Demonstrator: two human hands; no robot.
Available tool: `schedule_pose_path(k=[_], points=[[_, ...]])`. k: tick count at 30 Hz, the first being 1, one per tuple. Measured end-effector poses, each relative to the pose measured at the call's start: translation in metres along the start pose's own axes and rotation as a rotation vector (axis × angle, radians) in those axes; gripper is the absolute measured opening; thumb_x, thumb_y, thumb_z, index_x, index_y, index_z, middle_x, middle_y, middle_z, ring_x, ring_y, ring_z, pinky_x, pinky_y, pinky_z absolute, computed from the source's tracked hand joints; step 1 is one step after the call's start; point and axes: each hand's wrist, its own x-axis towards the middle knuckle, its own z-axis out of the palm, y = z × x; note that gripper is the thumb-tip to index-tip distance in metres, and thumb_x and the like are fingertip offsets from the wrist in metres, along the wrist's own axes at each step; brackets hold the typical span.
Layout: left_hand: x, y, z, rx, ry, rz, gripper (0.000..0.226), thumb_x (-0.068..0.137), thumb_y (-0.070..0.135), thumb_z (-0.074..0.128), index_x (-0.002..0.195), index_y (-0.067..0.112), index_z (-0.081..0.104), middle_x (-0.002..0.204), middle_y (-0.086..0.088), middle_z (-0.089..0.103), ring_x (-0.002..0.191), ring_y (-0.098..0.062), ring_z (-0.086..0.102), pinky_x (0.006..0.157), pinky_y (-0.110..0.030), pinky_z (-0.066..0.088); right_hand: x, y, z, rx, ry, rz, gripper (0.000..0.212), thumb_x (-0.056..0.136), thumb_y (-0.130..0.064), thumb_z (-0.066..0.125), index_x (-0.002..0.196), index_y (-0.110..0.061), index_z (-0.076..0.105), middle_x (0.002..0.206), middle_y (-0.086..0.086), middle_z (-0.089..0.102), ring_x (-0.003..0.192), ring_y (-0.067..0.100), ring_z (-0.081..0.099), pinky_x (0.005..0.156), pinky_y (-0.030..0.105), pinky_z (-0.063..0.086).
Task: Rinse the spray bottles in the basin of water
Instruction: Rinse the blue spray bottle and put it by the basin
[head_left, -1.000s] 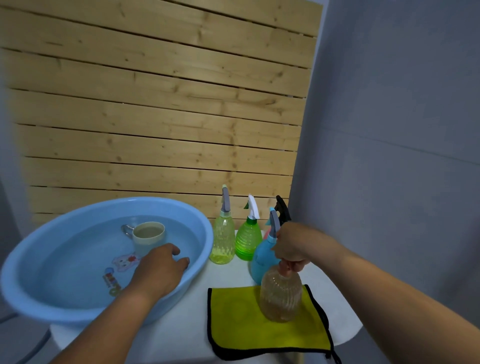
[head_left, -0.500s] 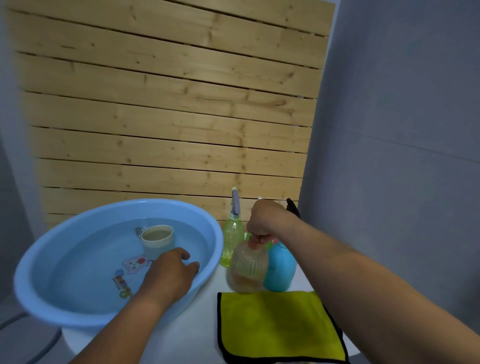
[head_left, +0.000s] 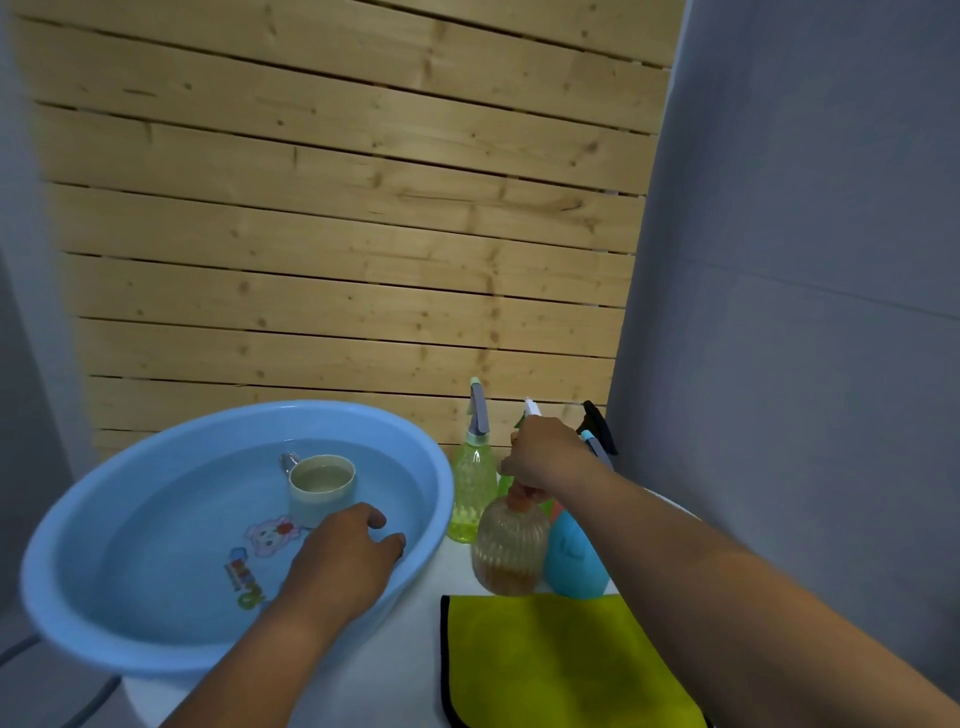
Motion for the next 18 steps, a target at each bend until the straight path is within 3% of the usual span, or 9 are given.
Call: schedule_pose_path(k=[3,6,9,12,18], points=[[0.000,0.001,0.000,0.001,0.002,0.005,0.041,0.091,0.044,0.063,0.127,0.026,0.057,0.126,0.000,0.059,0.116,-0.022,0.056,0.085,-0.028,0.037,-0.005,0.007,-0.022,-0.011,0.131,0.002,0.032,0.089,-0.039,0.062,0.101,-0.010,0.062,0.080,0.001,0.061,0.068,0.019,0.057,0.057,0.027,0.045],[-0.001,0.001,-0.001,-0.001,-0.002,0.012,0.042,0.091,0.044,0.063,0.128,0.025,0.056,0.128,-0.001,0.058,0.117,-0.022,0.055,0.087,-0.029,0.038,-0.011,0.023,-0.051,-0.207,0.258,0.086,0.021,0.090,-0.036,0.060,0.090,-0.015,0.057,0.084,0.000,0.056,0.081,0.022,0.055,0.063,0.029,0.041],[0.000,0.001,-0.001,-0.006,-0.015,0.013,0.042,0.090,0.044,0.063,0.128,0.026,0.056,0.126,-0.001,0.058,0.117,-0.022,0.055,0.086,-0.028,0.038,-0.020,0.043,-0.058,-0.317,0.165,0.162,0.024,0.085,-0.040,0.063,0.090,-0.017,0.059,0.084,-0.001,0.058,0.089,0.020,0.061,0.071,0.030,0.049],[-0.001,0.001,-0.001,-0.014,-0.015,0.015,0.042,0.090,0.043,0.063,0.127,0.026,0.056,0.123,0.000,0.058,0.116,-0.022,0.056,0.086,-0.028,0.038,-0.025,0.056,-0.045,-0.261,0.045,0.184,0.026,0.080,-0.039,0.065,0.089,-0.015,0.065,0.087,0.000,0.065,0.088,0.018,0.066,0.081,0.032,0.055],[-0.002,0.001,-0.003,-0.019,-0.019,0.003,0.042,0.091,0.043,0.063,0.128,0.025,0.056,0.119,0.000,0.057,0.116,-0.022,0.055,0.087,-0.028,0.038,-0.028,0.066,-0.015,-0.090,0.000,0.236,0.022,0.089,-0.024,0.064,0.104,-0.009,0.063,0.089,0.005,0.068,0.081,0.019,0.071,0.079,0.034,0.060]])
